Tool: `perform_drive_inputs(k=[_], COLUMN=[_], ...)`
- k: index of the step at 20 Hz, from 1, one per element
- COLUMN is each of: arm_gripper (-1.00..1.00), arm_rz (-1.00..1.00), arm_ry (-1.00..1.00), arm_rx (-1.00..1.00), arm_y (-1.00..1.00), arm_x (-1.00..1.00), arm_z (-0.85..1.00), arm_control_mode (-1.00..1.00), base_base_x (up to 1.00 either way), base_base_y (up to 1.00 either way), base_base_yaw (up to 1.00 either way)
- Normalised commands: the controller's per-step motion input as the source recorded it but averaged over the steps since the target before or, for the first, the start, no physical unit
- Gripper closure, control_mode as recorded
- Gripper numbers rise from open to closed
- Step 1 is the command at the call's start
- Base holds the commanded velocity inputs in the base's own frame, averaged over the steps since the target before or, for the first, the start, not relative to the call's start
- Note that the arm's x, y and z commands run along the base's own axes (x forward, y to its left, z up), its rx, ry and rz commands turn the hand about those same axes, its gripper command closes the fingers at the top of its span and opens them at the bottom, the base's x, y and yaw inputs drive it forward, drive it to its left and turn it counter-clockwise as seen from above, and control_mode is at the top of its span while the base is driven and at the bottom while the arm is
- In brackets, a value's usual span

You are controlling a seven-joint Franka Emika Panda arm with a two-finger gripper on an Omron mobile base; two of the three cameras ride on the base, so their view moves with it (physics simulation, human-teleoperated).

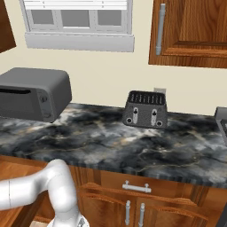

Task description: Take the pizza cutter from the drawer on the left and place it on the dining counter for cutting.

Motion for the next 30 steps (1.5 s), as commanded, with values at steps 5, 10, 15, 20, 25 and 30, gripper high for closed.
perform_drive_inputs(k=[5,10,15,20,25,30], arm_gripper=[-1.00,-1.00,-1.00,-1.00,-1.00,-1.00], arm_rz=[0.00,0.00,0.00,0.00,0.00,0.04], arm_ry=[0.00,0.00,0.00,0.00,-0.02,-0.11], arm_rx=[0.00,0.00,0.00,0.00,0.00,0.00], arm_y=[0.16,0.18,0.06,0.09,0.06,0.00], arm_x=[0.07,0.05,0.01,0.00,0.00,-0.04], arm_z=[-0.34,-0.30,-0.22,-0.23,-0.21,-0.25], arm_control_mode=[-1.00,-1.00,-1.00,-1.00,-1.00,-1.00], base_base_x=[0.00,0.00,0.00,0.00,0.00,0.00], base_base_y=[0.00,0.00,0.00,0.00,0.00,0.00], base_base_yaw=[0.00,0.00,0.00,0.00,0.00,0.00])
